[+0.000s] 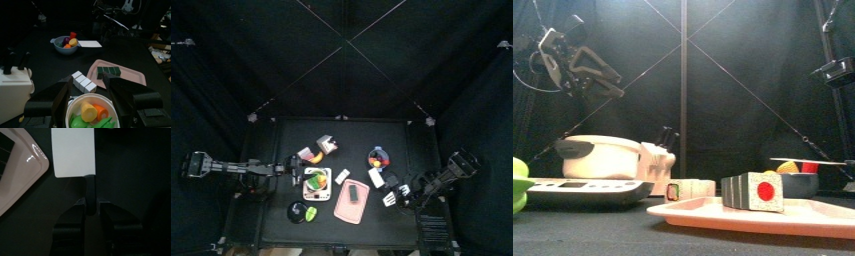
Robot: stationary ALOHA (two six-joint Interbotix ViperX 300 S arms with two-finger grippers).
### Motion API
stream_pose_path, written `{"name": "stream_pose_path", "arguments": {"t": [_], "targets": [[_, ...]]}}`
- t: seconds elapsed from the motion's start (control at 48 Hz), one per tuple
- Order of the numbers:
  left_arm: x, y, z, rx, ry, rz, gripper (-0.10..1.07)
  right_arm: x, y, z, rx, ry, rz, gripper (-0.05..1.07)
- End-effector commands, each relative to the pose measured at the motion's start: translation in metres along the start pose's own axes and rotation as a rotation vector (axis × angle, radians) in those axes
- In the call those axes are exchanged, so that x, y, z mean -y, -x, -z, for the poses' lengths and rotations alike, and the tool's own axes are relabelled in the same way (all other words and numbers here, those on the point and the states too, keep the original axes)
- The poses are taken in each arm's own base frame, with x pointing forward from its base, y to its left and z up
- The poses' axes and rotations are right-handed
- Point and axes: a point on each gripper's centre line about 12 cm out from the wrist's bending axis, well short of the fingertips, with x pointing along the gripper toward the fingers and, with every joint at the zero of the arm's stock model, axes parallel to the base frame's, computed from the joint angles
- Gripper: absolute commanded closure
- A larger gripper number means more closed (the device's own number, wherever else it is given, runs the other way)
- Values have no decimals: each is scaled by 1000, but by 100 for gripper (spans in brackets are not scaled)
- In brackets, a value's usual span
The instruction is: Grab cleaver handle
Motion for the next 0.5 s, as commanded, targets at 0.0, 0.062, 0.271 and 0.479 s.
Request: {"name": "stream_pose_path", "arguments": {"t": [0.0, 0.062, 0.271, 0.479], "targets": [[1, -4, -11, 29, 27, -5, 11, -8, 8, -6, 17, -8, -43, 49], [0, -5, -10, 24, 41, -12, 11, -11, 10, -8, 27, -2, -56, 49], [2, -11, -10, 14, 64, -12, 11, -17, 15, -16, 77, 26, -92, 49], [7, -28, -17, 4, 115, -15, 11, -22, 27, -25, 109, 110, -112, 49]]}}
